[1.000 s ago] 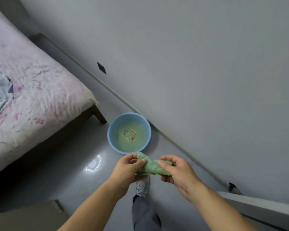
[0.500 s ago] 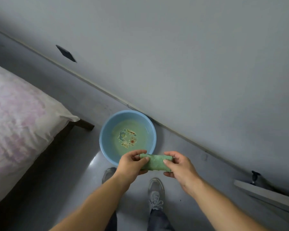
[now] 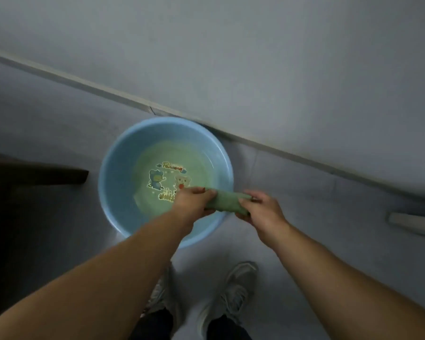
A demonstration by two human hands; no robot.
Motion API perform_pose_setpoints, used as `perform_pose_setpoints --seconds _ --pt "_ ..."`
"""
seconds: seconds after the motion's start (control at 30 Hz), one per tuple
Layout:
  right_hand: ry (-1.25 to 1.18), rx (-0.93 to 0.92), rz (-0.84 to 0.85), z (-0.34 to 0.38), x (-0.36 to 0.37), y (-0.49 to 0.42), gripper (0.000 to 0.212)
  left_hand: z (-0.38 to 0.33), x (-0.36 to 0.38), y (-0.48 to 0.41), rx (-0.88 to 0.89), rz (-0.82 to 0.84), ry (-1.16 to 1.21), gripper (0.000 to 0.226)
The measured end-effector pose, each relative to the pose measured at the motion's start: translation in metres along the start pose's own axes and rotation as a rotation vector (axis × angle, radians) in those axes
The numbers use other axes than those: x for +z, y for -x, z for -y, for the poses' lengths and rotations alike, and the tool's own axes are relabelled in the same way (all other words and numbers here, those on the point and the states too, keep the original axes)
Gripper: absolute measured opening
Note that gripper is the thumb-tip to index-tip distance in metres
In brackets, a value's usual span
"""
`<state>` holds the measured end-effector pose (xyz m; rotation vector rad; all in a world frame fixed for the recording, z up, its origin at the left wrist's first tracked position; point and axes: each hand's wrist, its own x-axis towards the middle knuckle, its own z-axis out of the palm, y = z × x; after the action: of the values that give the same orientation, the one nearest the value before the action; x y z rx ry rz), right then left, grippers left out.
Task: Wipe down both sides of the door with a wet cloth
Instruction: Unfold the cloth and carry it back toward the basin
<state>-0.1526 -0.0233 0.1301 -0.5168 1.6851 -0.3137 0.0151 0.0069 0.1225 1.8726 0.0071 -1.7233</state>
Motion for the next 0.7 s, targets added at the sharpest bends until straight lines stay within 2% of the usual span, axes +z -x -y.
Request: perform_pose_setpoints --seconds 0.07,0.2,0.27,0.47,0.6,0.7 --pt "-0.011 -0.026 -0.033 -0.012 0.001 -0.033 0.020 0.010 0.010 -0.033 0.003 0.002 0.030 0.036" --pt "-0.029 -0.046 -0.048 -0.034 -0.002 -0.081 0.028 0.030 0.024 -0.080 -0.006 0.017 0.040 0.024" --pt "-0.023 -0.045 -0.045 -0.043 -0.001 -0.094 0.029 0.038 0.025 -0.090 -0.013 0.013 0.030 0.030" --pt "-0.104 0.000 -0.013 -0.060 0.003 -0.108 0.023 0.048 0.025 -0.102 -0.021 0.065 0.041 0.037" --pt "-0.121 -0.028 -0.015 -0.065 0.005 -0.110 0.021 0.050 0.030 -0.104 0.026 0.031 -0.015 0.038" --pt "-0.107 -0.090 -0.048 -0.070 0.004 -0.106 0.032 0.050 0.032 -0.101 0.086 -0.006 -0.076 0.041"
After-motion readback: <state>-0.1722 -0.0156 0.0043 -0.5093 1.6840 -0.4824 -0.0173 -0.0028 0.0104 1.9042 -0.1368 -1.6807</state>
